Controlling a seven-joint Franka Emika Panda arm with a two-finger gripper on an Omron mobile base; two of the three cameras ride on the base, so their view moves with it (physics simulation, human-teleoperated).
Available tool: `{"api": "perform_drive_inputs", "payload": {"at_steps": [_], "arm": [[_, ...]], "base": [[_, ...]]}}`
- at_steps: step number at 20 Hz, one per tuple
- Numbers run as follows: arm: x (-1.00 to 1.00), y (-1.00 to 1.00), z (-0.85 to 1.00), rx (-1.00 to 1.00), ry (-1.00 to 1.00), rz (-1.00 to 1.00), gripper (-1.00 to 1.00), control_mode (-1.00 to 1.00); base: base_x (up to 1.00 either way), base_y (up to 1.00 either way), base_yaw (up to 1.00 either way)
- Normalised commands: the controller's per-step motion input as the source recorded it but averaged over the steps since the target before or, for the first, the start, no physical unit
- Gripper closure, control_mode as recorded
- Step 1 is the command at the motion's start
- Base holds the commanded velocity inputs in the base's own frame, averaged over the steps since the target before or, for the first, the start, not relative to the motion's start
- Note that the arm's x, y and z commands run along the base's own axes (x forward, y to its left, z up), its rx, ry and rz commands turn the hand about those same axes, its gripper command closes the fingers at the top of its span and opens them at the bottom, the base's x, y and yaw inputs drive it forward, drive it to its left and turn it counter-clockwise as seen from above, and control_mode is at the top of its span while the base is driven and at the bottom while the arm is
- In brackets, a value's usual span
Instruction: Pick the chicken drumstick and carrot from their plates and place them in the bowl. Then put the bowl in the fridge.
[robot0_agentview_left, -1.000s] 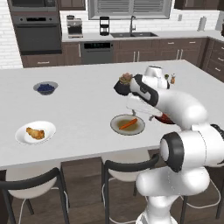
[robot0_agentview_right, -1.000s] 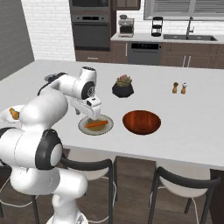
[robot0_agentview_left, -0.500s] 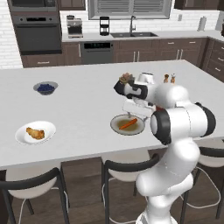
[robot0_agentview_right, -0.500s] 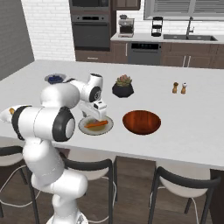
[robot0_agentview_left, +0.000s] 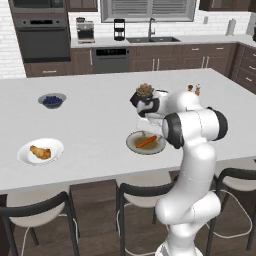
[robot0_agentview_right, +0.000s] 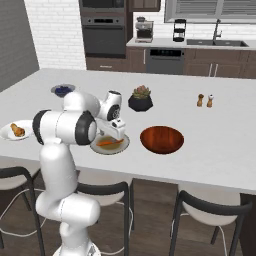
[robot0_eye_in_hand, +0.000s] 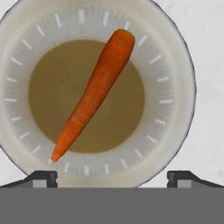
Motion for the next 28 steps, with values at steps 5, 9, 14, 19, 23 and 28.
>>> {"api": "perform_drive_inputs", "payload": {"at_steps": [5, 9, 14, 19, 23, 28], "arm": [[0.23, 0.0, -0.33, 0.0, 0.0, 0.0, -1.0, -1.0], [0.19, 0.0, -0.46, 0.0, 0.0, 0.0, -1.0, -1.0], [0.3, 0.0, -0.24, 0.0, 0.0, 0.0, -1.0, -1.0], [0.15, 0.0, -0.29, 0.0, 0.0, 0.0, -1.0, -1.0], [0.06, 0.0, -0.43, 0.0, 0.0, 0.0, 1.0, -1.0], [0.0, 0.0, -0.27, 0.0, 0.0, 0.0, 1.0, -1.0]], "base": [[0.0, 0.0, 0.0], [0.0, 0.0, 0.0], [0.0, 0.0, 0.0], [0.0, 0.0, 0.0], [0.0, 0.0, 0.0], [0.0, 0.0, 0.0]]}}
